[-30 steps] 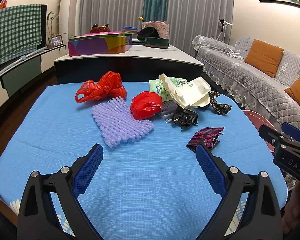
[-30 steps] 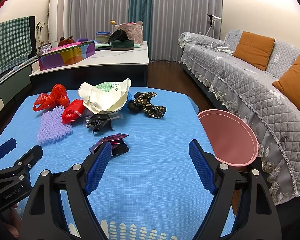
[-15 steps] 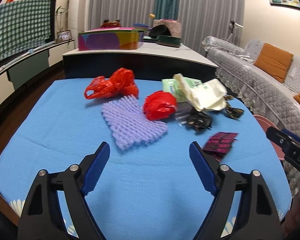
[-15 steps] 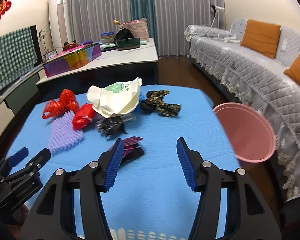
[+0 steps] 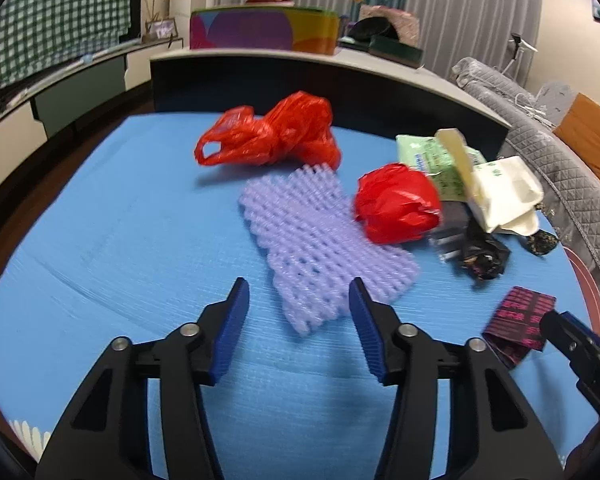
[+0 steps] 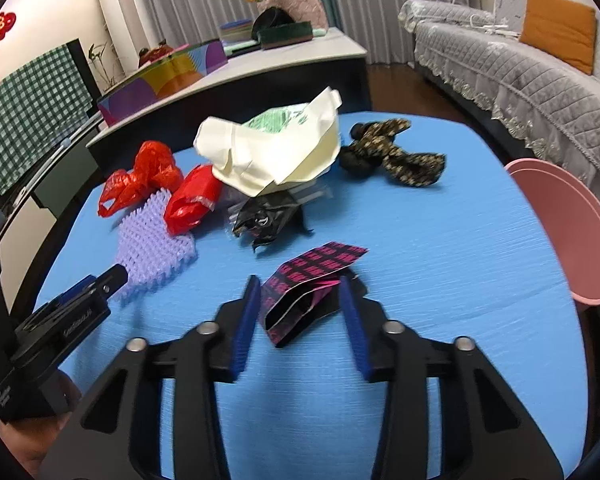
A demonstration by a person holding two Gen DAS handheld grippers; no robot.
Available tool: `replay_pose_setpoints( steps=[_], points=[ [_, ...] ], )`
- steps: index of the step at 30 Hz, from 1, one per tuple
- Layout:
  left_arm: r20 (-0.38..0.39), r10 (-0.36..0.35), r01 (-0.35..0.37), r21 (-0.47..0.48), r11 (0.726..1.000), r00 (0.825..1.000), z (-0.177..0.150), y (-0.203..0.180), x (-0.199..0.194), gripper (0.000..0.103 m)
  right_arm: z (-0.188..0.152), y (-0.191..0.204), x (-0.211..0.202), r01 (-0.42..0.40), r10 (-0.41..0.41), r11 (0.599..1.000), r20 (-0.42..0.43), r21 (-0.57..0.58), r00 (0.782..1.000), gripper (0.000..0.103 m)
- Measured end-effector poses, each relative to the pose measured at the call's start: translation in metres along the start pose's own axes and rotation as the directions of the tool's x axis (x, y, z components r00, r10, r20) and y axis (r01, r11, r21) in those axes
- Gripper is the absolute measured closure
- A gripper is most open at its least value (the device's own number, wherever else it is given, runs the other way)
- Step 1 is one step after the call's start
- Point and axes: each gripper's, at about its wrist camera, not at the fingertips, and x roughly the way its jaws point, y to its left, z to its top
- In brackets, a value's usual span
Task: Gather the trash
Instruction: 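Grasp the lavender foam net with the left tool while the right tool grasps the dark red card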
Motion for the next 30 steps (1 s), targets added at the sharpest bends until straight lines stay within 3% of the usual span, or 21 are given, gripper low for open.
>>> replay_pose_setpoints(
  steps=[4,10,20,30],
  points=[
    [-0.019,-0.026,0.026,-0.008,1.0,0.999,0.002,0.0,0.007,0.065,-0.002,0.004,0.007,-0.003,0.002,1.0,-0.016,-0.026,1.0,0.083],
    [-0.049,-0.048,0.048,0.007,0.999,0.998,0.001,-0.005,0.012,0.089,-0.001,0.011,0.004,-0.008,0.008,0.998,-0.001,-0.066,1.0,0.094],
    [0.086,-0.027,0.022,0.054,0.998,0.996,0.008,-0.008,-0.026,0.093,0.012,0.018,-0.025,0.015,-0.003,0.992,0.095,-0.122,0.995,0.099],
    [0.247,-0.043,0.029,0.059,0.998,0.968,0.017,-0.008,-0.079,0.093,0.015,0.003,-0.06,0.08,-0.058,0.99,0.178,-0.116,0.982,0.1]
  ],
)
